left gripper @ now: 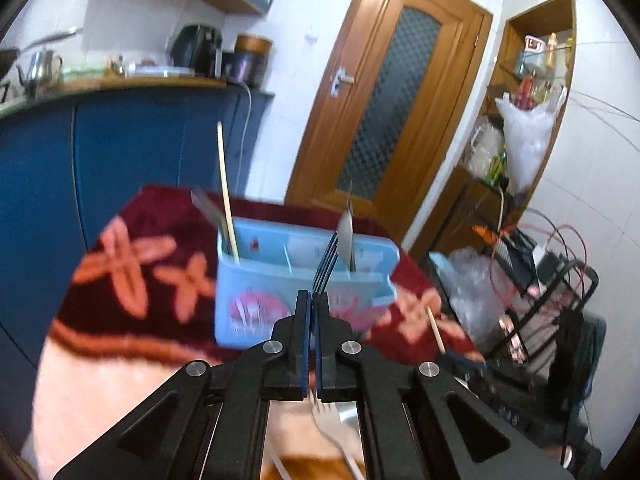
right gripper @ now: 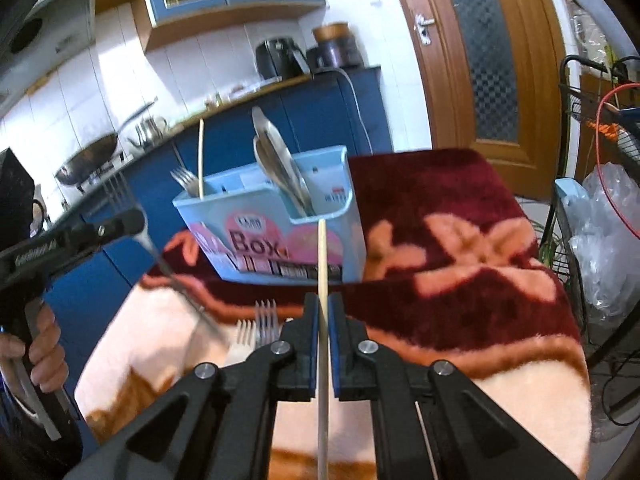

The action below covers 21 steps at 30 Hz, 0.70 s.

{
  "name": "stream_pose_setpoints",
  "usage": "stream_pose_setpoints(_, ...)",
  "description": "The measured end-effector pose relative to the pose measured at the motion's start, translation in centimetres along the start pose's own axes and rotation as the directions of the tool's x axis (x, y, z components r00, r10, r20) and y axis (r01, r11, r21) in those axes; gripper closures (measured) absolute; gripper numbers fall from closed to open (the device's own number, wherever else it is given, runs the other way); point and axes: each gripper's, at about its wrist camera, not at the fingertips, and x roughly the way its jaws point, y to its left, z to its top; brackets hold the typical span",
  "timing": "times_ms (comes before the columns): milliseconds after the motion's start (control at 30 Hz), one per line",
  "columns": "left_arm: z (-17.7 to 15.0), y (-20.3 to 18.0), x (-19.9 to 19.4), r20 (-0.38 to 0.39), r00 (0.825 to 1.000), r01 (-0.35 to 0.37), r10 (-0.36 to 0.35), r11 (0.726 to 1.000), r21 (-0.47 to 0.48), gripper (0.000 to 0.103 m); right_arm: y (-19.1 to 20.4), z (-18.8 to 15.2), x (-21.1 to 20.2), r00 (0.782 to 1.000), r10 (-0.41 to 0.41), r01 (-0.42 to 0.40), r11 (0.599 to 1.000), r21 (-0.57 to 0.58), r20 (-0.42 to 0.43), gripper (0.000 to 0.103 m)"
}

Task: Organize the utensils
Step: 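Grasp the silver knife with the left tool while the right tool grasps the wooden chopstick, then lower the knife and chopstick into the blue caddy with both tools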

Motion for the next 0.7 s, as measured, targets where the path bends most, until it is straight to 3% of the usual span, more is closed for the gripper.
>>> stream_pose_setpoints(233, 4.5, -0.1, -1.4, 0.117, 0.992, -0.041, 0.038, 0.999, 0.018, 0.102, -0.5, -0.1, -0.2, 0.999, 0.002, -0.003, 1.0, 0.031, 0.032, 0.097)
stream_pose_setpoints(433, 7.7, -0.6, -2.9, 0.224, 0.969, -0.12, 0.105, 0.991, 0.055, 0.102, -1.3, -0.5, -0.3, 0.999, 0.007, -0.009, 0.999, 0.053, 0.039, 0.097)
stream_pose_setpoints(700, 9.0, -0.6, -1.4, 0.285, 0.947, -0.179, 0.151, 0.981, 0.076, 0.102, -0.9, -0.5, -0.8, 0.998, 0.001, -0.003, 1.0, 0.027, 0.064, 0.097)
